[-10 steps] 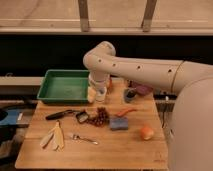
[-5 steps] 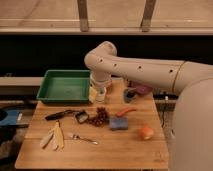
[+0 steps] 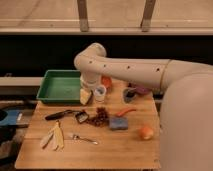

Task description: Place brush in red bowl

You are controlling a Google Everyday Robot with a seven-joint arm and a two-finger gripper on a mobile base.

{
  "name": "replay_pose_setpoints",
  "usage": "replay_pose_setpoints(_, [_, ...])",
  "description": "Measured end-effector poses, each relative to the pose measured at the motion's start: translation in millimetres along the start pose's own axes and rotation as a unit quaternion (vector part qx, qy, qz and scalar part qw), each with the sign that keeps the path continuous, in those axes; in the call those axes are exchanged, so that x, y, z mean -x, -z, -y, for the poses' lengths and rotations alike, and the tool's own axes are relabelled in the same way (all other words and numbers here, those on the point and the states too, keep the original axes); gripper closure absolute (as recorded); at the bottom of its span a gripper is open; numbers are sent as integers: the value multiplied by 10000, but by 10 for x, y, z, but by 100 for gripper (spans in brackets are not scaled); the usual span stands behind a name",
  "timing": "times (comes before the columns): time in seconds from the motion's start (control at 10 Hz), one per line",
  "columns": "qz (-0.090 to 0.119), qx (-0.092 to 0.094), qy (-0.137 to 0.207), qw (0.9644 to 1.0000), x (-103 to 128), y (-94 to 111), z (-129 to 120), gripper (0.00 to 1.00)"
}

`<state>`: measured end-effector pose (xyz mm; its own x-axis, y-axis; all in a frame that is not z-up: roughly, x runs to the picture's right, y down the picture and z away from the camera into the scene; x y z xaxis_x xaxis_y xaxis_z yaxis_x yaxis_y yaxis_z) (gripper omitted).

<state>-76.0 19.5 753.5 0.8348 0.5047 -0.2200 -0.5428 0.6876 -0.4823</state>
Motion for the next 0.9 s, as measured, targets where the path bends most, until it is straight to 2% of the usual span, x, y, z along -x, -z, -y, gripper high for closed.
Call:
replay_pose_setpoints(0.2, [-71,149,573,9982,415,-204,-350,20])
replay_pose_setpoints(0.4, [-165,331,1004,9943,576,-416,-678,20])
replay_pose_setpoints(0.6, [-313,449,1349,9893,572,-567,-936,20])
replay_pose_setpoints(0.9, [-336,439,1371,9890,550,-576,-929,20])
